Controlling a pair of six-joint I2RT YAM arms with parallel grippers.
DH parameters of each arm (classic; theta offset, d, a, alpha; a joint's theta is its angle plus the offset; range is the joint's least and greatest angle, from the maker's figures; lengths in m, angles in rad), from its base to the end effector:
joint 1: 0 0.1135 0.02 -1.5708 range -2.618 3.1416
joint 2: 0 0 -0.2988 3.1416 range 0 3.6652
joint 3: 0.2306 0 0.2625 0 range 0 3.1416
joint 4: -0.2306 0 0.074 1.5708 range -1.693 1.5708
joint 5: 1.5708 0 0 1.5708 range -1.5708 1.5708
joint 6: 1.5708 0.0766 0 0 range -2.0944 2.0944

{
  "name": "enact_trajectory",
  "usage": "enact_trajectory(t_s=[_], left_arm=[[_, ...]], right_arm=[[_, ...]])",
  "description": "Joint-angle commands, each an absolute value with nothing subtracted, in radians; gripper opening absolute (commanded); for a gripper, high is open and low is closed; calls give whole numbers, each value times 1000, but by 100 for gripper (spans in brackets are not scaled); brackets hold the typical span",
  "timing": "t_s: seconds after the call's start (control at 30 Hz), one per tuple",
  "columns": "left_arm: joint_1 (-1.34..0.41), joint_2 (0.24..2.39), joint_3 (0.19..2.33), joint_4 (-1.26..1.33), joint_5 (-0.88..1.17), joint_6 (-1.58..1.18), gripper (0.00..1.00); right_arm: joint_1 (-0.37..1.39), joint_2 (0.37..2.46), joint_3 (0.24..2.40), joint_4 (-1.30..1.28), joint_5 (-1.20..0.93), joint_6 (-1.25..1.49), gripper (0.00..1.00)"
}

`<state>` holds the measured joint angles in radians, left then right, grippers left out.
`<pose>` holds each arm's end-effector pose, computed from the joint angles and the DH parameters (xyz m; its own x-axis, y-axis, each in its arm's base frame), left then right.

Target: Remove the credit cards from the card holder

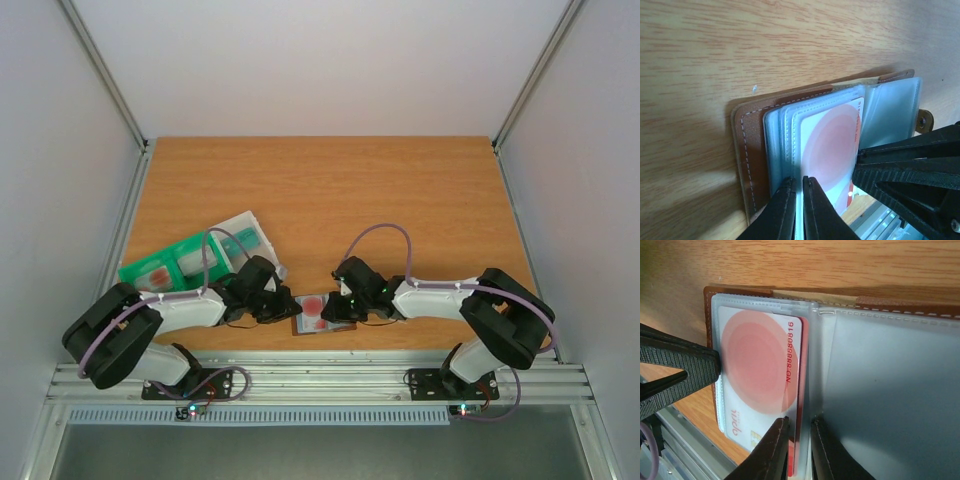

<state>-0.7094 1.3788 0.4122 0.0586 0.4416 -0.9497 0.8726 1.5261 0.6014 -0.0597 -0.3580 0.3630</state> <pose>0.1651 -0.1849 0.1177 -0.9892 -0.1197 -0.0841 -0.0276 0.7171 -0.6965 0.1653 0.2387 0.1227 -0.7996 -0.4354 -0.4137 -0.5971 0.6506 0.4693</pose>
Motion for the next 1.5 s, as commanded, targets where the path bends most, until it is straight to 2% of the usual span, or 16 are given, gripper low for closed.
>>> enact_trajectory(t_s=[0.0, 0.43, 0.63, 1.03, 1.3, 1.47], left_arm=[[-716, 1406, 409, 47, 406, -927, 6], [-715, 1428, 431, -26, 381, -907, 4], [-716, 1422, 430, -38, 377, -902, 4], [-716, 1414, 426, -32, 379, -910, 3], [-716, 1417, 425, -35, 376, -907, 3], [-716, 1417, 423, -35, 375, -907, 3]], right_arm=[[878, 1545, 606, -88, -315, 351, 15], [879, 1461, 601, -238, -180, 327, 12], [879, 1404, 607, -218, -231, 347, 12], [879, 1505, 645, -146, -295, 353, 21], [879, 1538, 618, -126, -263, 353, 21], [878, 1543, 598, -91, -269, 353, 17]])
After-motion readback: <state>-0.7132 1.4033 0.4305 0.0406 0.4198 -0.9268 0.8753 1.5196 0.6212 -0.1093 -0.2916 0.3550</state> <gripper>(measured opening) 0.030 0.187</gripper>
